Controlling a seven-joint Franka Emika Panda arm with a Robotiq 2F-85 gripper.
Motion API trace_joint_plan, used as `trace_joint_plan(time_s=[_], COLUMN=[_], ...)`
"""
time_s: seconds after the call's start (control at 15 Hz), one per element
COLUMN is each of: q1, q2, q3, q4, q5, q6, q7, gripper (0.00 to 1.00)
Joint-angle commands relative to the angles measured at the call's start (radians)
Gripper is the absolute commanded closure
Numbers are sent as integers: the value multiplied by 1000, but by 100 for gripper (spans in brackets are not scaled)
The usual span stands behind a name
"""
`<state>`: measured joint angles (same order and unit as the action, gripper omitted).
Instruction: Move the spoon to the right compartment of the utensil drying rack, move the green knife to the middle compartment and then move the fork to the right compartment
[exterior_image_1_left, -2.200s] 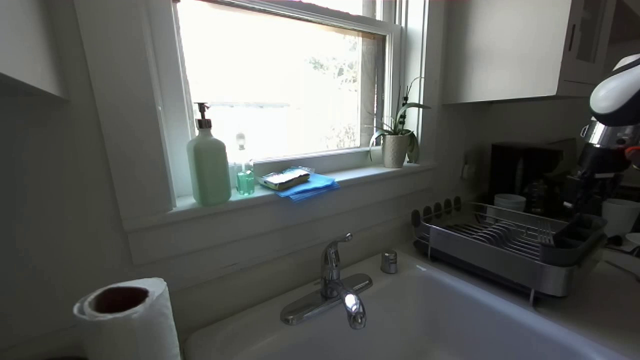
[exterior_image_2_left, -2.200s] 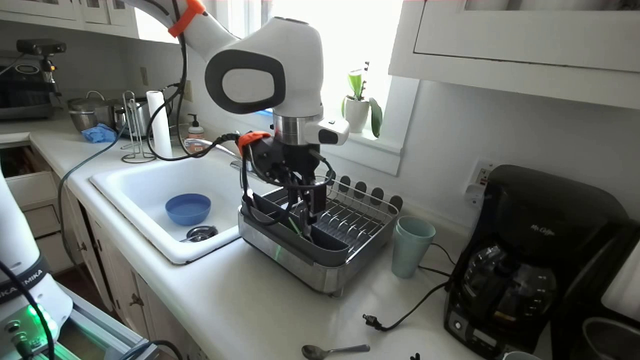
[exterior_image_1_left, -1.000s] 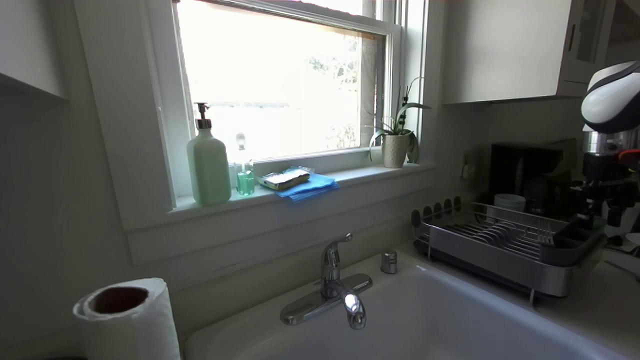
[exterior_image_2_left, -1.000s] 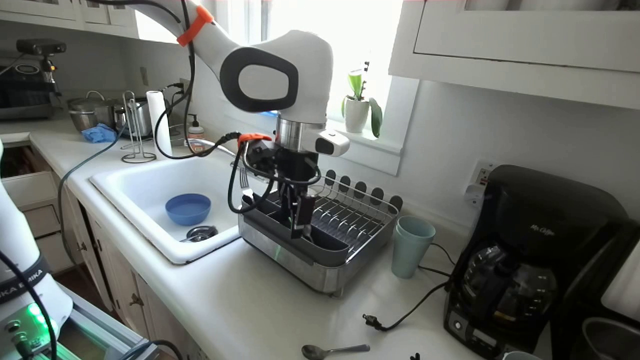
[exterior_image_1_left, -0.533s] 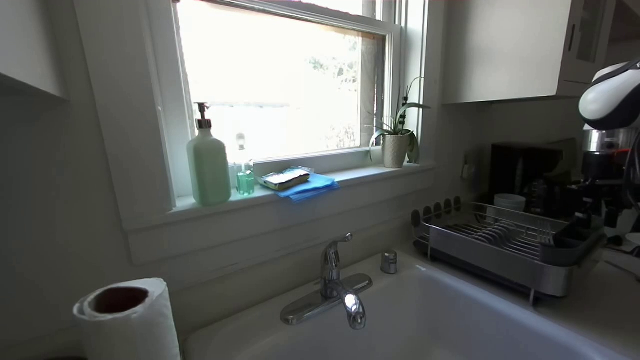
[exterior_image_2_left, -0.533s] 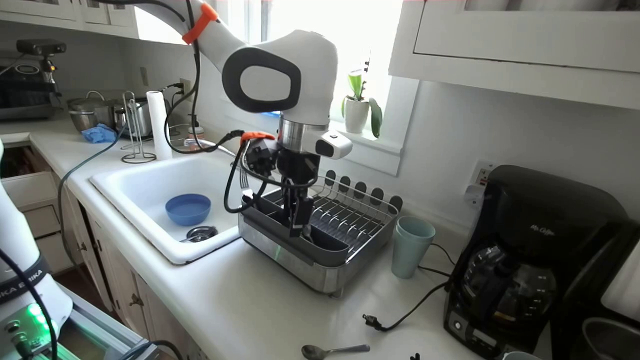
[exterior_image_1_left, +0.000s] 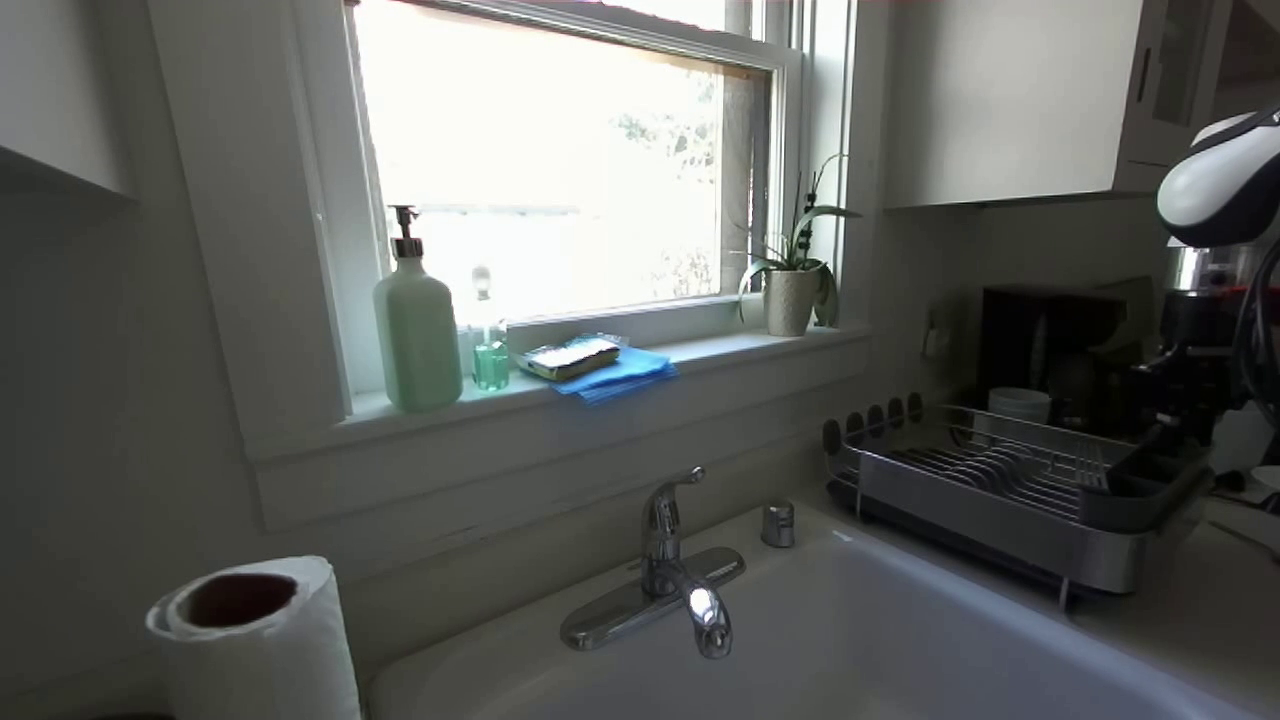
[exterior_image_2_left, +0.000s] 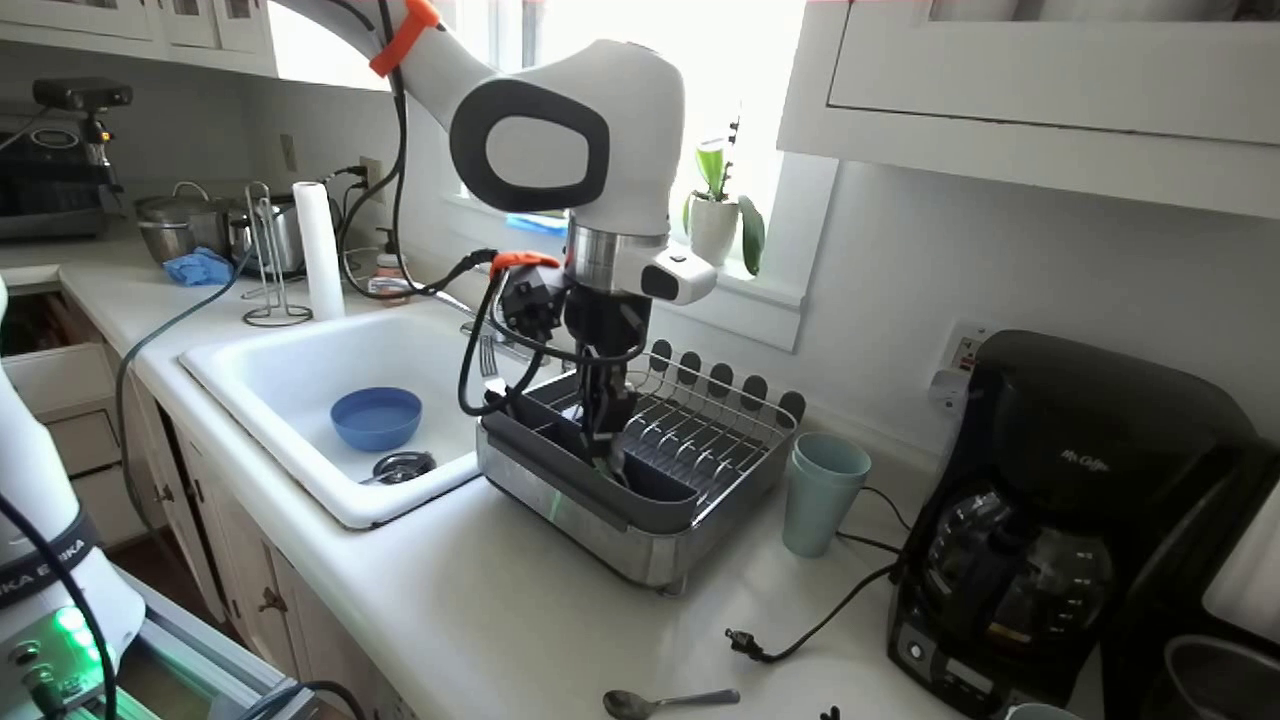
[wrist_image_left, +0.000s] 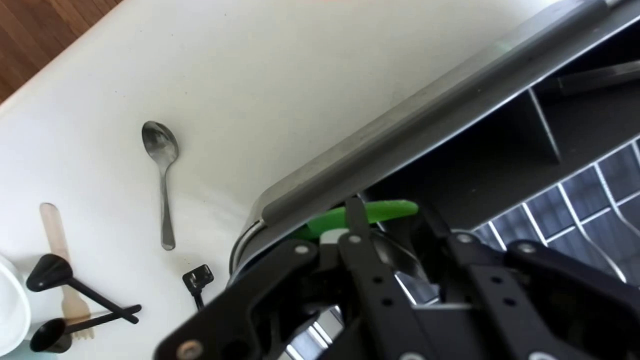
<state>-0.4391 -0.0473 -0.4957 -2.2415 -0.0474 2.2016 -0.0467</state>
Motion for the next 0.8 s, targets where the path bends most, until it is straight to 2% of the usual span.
trace_joint_plan(time_s=[0.0, 0.07, 0.27, 0.33, 0.4, 0.47, 0.53, 0.6, 0.67, 0.73], q1=[-13, -14, -16, -16, -16, -16, -16, -15, -14, -13], q2=[6, 7, 10, 10, 10, 11, 11, 10, 10, 11], q3=[5, 5, 5, 5, 5, 5, 5, 6, 6, 7], q4=[18, 21, 22, 22, 22, 22, 22, 20, 19, 19], q5=[21, 20, 16, 15, 15, 14, 15, 15, 18, 16], q6=[-10, -11, -14, -14, -14, -15, -18, -19, -22, -22], q7=[4, 3, 2, -1, -2, -2, -4, -6, -12, -11], gripper=[49, 47, 28, 57, 67, 68, 76, 74, 46, 44])
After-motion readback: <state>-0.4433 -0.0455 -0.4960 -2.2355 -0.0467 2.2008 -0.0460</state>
